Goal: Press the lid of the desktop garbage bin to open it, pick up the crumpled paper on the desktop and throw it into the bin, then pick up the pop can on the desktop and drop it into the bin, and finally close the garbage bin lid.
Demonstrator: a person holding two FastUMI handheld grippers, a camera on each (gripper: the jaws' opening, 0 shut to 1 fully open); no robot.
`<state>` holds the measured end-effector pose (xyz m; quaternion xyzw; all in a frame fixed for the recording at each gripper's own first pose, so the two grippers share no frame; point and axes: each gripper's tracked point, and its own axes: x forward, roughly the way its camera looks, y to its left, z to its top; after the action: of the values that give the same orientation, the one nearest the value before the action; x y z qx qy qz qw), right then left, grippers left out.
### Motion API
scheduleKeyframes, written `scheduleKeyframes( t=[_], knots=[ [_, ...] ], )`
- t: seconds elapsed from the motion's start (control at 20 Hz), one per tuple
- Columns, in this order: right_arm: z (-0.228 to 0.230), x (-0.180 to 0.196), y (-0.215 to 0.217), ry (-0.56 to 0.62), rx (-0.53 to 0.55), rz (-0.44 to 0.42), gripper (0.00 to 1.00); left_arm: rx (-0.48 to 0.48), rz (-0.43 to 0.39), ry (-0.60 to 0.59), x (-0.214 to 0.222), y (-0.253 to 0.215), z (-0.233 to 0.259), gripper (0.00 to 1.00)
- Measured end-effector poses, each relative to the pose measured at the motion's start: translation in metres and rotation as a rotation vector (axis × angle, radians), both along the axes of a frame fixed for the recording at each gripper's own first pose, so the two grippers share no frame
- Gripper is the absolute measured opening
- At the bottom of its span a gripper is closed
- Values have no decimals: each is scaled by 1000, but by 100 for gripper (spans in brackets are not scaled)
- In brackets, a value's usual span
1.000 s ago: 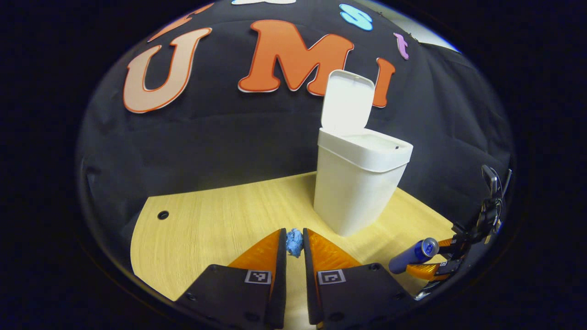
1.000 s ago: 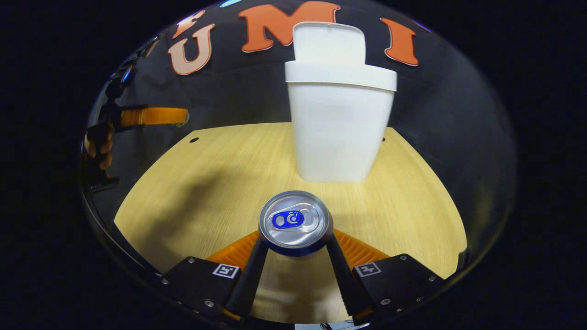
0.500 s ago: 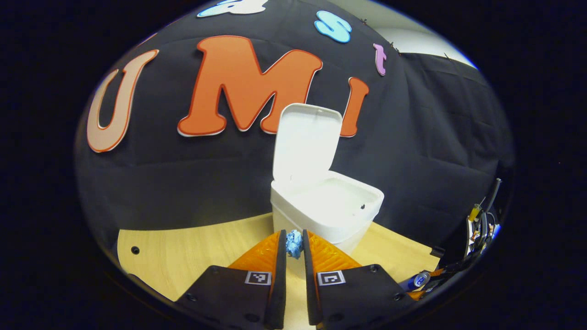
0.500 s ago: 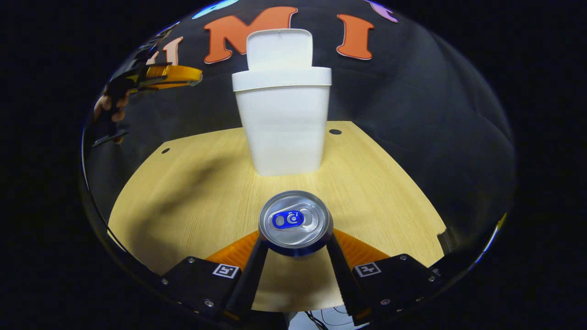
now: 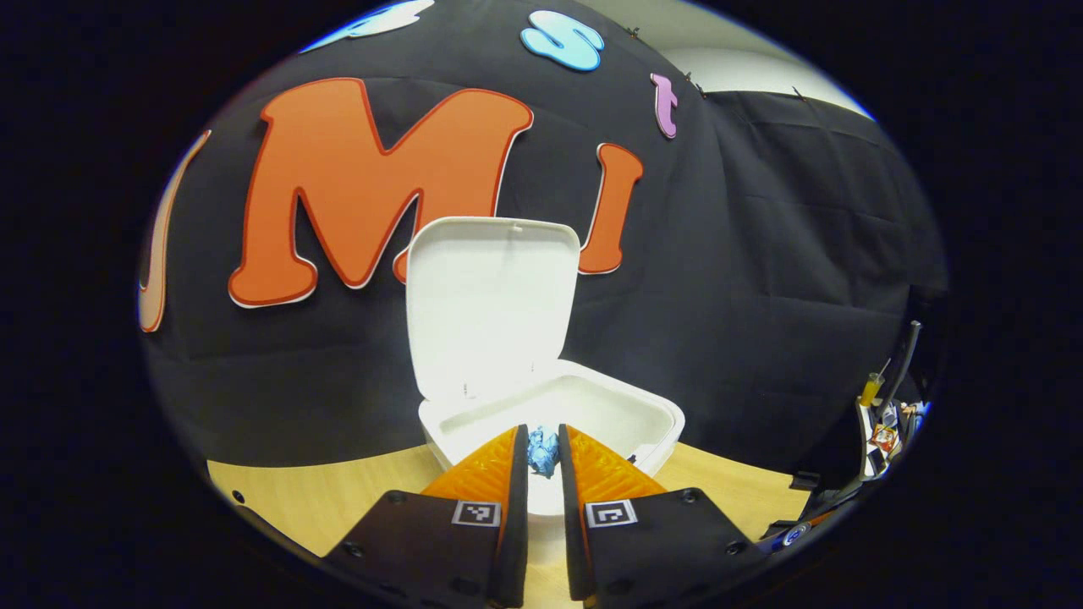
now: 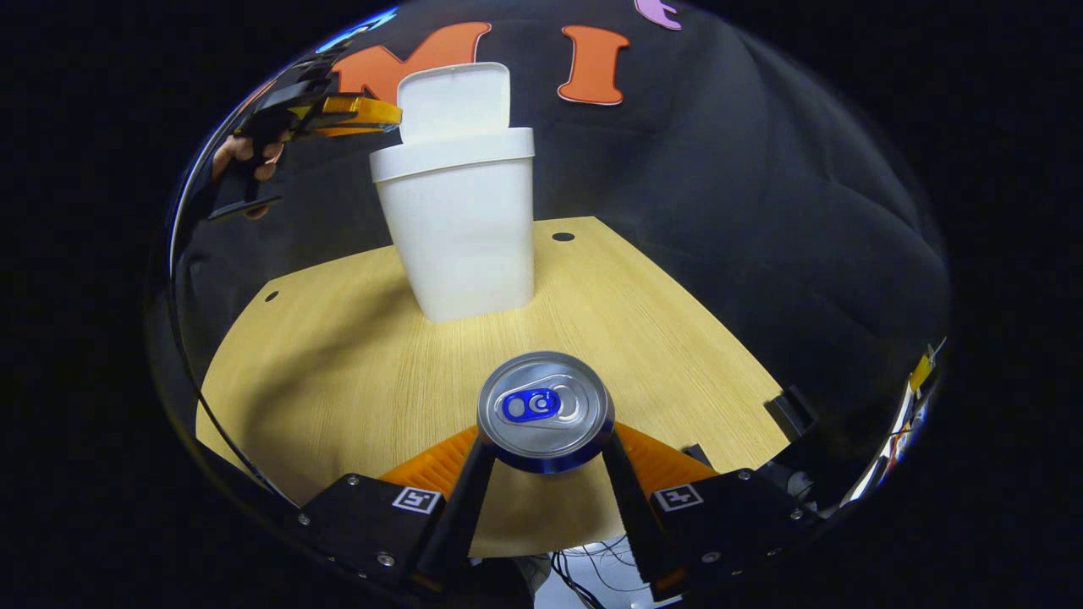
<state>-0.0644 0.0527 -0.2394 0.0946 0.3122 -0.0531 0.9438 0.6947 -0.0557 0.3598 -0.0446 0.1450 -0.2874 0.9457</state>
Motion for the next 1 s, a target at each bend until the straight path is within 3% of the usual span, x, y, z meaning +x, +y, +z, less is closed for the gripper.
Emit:
scheduleKeyframes(
  t=[0.15, 0.35, 0.45, 0.6, 0.7, 0.75, 0.85, 1.0],
  knots=[
    [-2, -4, -5, 7, -3, -17, 76, 6, -6, 10, 9, -14, -6, 23],
    [-7, -11, -20, 18, -2, -28, 76, 29, 10, 2, 23, -21, -9, 35],
    [-7, -7, -24, 18, -6, -25, 76, 34, 13, 2, 25, -24, -9, 36],
    [-5, 3, -29, 11, -5, -21, 76, 28, 8, -14, 24, -21, -3, 60],
    [-3, 12, -29, 5, -5, -8, 76, 21, 14, -23, 20, -15, 1, 70],
    [-2, 15, -28, 2, -5, 3, 72, 15, 12, -27, 17, -11, 4, 73],
    [1, 25, -25, -3, -11, 25, 72, 1, 24, -42, 11, 5, 12, 87],
    [8, 42, -14, -19, -18, 72, 77, -9, 74, -58, 0, 38, 20, 92]
  ],
)
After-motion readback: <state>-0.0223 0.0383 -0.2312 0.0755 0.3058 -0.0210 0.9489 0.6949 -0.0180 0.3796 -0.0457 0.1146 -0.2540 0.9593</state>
